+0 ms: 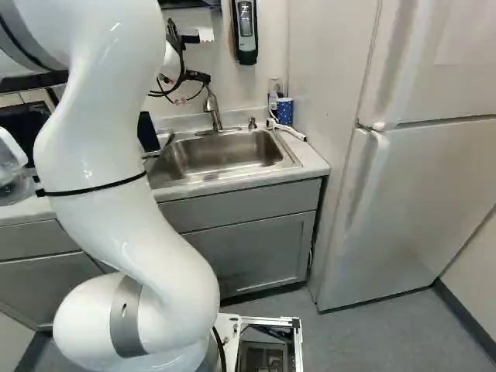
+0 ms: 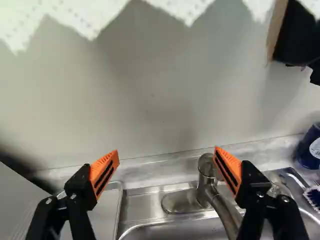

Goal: Rinse the cup and place it in the tray

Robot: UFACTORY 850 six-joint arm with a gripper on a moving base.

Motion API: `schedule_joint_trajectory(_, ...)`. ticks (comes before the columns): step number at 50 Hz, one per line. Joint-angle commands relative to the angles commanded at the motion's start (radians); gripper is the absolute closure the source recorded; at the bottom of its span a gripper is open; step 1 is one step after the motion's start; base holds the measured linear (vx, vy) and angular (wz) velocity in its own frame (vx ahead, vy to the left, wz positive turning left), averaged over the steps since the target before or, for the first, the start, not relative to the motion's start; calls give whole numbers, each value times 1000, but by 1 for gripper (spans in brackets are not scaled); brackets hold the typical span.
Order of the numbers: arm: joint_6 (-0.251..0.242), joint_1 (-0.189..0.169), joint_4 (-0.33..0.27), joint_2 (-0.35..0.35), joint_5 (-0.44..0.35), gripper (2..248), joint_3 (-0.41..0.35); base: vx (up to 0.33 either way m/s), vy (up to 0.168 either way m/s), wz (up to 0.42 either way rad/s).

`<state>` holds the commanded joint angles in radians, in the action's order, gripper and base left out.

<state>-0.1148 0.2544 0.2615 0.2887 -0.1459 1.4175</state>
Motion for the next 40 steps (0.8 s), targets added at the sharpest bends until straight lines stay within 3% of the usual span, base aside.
schedule_joint_trajectory(40, 0, 0, 0, 0, 2, 3, 0, 0, 0, 0)
